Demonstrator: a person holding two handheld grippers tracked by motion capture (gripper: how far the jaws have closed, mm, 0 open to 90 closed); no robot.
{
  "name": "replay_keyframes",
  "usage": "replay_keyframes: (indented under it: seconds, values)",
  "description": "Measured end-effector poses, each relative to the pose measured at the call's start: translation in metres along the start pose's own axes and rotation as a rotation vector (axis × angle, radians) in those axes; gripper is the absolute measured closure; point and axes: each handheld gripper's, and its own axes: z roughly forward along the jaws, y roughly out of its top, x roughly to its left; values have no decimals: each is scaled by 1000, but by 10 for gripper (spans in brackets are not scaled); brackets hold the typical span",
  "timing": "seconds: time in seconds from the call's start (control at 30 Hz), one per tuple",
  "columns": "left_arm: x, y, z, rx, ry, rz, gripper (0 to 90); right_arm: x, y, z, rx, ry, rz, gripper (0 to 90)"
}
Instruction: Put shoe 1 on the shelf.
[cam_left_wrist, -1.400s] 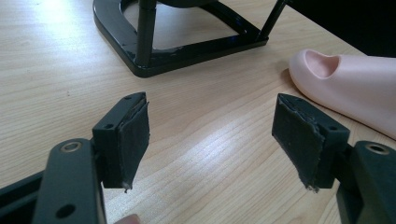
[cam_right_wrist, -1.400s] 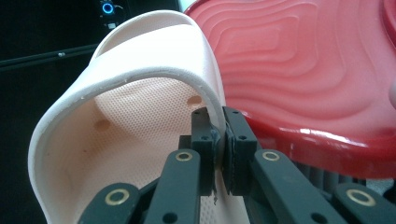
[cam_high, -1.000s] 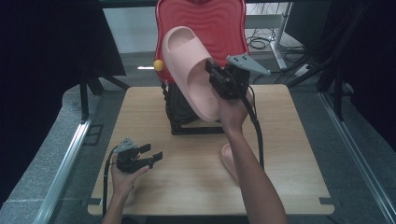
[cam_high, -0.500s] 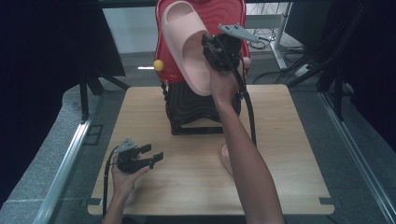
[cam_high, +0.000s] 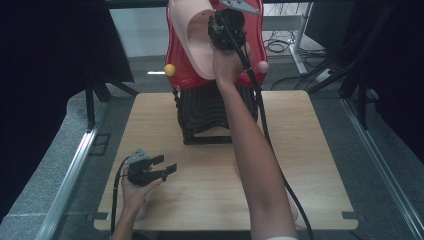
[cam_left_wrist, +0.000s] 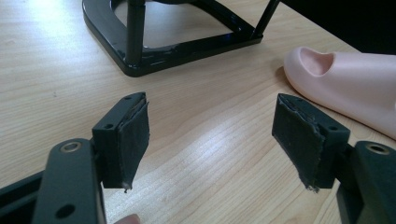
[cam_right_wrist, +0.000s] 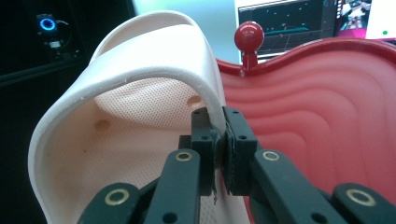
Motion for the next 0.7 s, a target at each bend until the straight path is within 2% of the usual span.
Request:
replay_keyframes:
  seconds: [0.37,0.47,0.6,0.7]
  values:
    - [5,-1,0,4,4,-3,274,9,-3,34,19,-43,11,840]
    - [5,-2,1,5,4,-4,274,9,-7,39,29,-58,11,836]
    - [4,-1,1,1,1,-6,272,9,-12,44,42,-56,20,820]
    - [4,-1,1,2,1,-7,272,11,-12,43,37,-53,8,788]
